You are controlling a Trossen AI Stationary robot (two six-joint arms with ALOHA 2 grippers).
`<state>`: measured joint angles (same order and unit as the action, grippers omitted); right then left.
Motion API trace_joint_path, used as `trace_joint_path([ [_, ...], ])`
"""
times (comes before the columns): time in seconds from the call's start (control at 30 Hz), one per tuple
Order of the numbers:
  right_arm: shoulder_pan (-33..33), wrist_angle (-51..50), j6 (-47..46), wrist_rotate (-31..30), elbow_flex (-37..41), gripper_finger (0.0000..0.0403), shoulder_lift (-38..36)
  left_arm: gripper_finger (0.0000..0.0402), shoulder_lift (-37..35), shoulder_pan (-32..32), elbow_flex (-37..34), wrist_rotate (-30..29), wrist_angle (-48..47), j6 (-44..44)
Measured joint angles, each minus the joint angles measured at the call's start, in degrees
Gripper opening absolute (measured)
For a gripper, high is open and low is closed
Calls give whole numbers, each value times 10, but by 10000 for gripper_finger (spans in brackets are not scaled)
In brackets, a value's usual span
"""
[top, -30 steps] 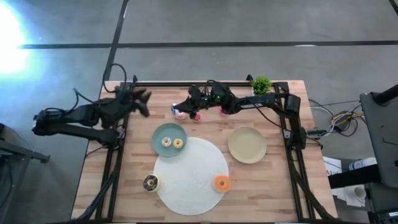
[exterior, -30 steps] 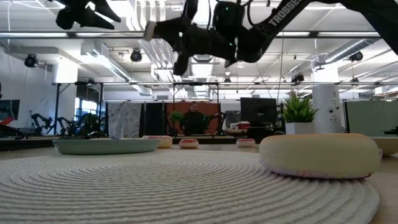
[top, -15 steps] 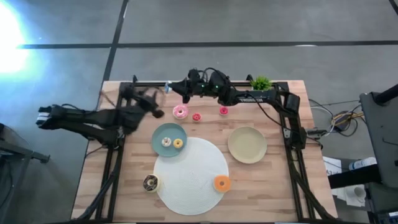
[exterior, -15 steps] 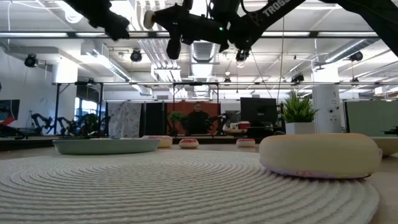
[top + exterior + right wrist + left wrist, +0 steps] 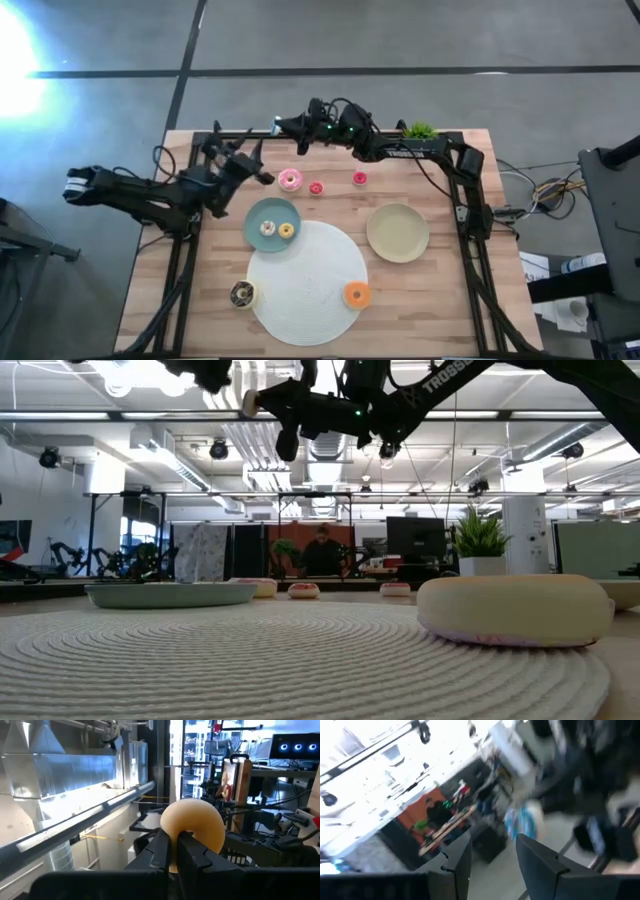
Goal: Pick & Place donuts
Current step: Put the small orange donut on the blue plate
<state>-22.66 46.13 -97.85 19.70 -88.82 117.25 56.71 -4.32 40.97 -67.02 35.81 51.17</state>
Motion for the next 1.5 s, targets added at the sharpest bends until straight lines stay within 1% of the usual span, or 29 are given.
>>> trace_joint_path([
  [0.1,-4,7,-2,0,-1,13,0,129,-8,-1,13,15,3,-43],
  [0.37,-12,9,-8,1,-19,13,0,129,-7,0,19,15,1,-133],
  [0.43,-13,9,-8,1,-24,13,0,129,-7,0,19,14,-1,-149],
  [0.5,-15,8,-8,1,-27,13,0,129,-7,-1,19,22,-4,-146],
  [0.53,-15,9,-10,0,-28,13,0,129,-7,0,19,48,-8,-133],
  [0.67,-15,8,-13,-2,-35,13,0,129,0,2,19,186,-27,-43],
  [0.7,-15,8,-15,-2,-36,13,-1,129,5,4,19,210,-34,-20],
  [0.73,-15,8,-17,-2,-36,13,-1,129,12,4,19,222,-42,0],
  [0.8,-15,8,-17,-2,-37,13,-1,129,31,5,19,208,-43,32],
  [0.9,-14,8,-20,-1,-37,13,-1,129,47,7,20,146,-39,63],
  [0.97,-13,9,-21,5,-37,13,-2,129,48,7,23,121,-34,73],
  [1.1,-11,9,-27,16,-37,13,-3,129,24,10,22,127,-31,56],
  [1.23,-7,9,-39,15,-37,13,-3,129,5,32,14,125,-30,56],
  [1.37,-2,9,-42,13,-37,13,-3,129,6,58,10,158,-32,42],
  [1.5,-2,8,-42,13,-37,13,-3,129,23,80,9,166,-35,38],
])
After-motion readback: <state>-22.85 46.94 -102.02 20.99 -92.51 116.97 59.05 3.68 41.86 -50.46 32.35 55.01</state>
